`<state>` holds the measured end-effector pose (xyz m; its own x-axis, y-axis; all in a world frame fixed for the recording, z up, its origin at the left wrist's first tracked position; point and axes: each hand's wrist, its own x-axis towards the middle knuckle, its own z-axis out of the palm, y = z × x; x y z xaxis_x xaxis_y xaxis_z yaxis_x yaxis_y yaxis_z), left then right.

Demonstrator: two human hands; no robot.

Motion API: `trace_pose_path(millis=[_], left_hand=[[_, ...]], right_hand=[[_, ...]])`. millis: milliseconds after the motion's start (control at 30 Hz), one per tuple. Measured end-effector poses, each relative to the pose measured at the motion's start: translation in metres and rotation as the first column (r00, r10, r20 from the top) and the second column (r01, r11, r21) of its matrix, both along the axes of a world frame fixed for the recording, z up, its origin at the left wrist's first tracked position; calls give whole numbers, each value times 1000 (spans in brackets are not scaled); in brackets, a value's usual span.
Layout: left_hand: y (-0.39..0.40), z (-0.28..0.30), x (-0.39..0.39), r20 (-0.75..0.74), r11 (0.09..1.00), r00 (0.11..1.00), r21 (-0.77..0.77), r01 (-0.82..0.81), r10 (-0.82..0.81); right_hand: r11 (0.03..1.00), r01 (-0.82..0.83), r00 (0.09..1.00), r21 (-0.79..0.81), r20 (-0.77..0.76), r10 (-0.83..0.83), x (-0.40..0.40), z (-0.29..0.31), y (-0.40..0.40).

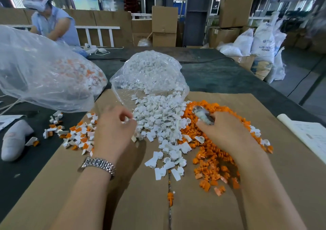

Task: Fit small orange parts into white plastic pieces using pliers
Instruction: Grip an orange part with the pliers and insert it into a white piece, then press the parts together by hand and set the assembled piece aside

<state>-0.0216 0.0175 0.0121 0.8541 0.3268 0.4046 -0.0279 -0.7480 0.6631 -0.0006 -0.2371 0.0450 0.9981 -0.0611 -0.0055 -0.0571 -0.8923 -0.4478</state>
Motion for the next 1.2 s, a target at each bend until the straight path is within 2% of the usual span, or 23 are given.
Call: trace_pose_path(millis=[33, 100, 167, 200, 333, 500, 567, 667, 800, 900, 1067, 1200], left_hand=[[-3, 0, -2, -83, 984, 982, -53, 167, -171], [-8, 2, -5, -321, 888, 828, -157, 433, -460], [-11, 0, -6, -462, 807, 673, -201, 555, -578], [-13, -1, -6, -488, 795, 648, -188, 577, -585], [-18, -5, -5, -478, 810, 683, -111, 576, -552], [-15, -7, -3, -463, 834, 718, -89, 545, -519], [-14, -6, -3, -432, 844, 734, -151, 514, -524], [-14, -4, -3, -363, 850, 772, -301, 433, -522], [-19, -2, -4, -300, 823, 806, -444, 354, -509], [-19, 1, -4, -219, 736, 810, -588, 336, -544], [-20, 7, -6, -32, 413, 784, -863, 291, -620], [-23, 5, -6, 10, 305, 768, -914, 266, -640]], right_hand=[[997, 35, 999, -71, 1, -35, 1, -6, -1], [976, 87, 996, -199, 19, -85, 2, -15, -1], [966, 103, 995, -237, 31, -99, 3, -20, 0], [965, 101, 995, -242, 29, -97, 4, -21, 1], [973, 70, 997, -219, 0, -72, 5, -25, 5], [988, 59, 998, -141, -11, -61, 5, -28, 4], [997, 38, 998, -71, 57, -34, 4, -23, 2], [989, -147, 983, 32, 114, 143, 2, -16, -1], [938, -316, 946, -142, 23, 322, -5, -18, 3], [921, -334, 934, -201, 60, 352, -4, -22, 7], [903, -338, 928, -266, 66, 367, -3, -28, 13], [925, -329, 927, -191, 121, 354, 2, -29, 12]])
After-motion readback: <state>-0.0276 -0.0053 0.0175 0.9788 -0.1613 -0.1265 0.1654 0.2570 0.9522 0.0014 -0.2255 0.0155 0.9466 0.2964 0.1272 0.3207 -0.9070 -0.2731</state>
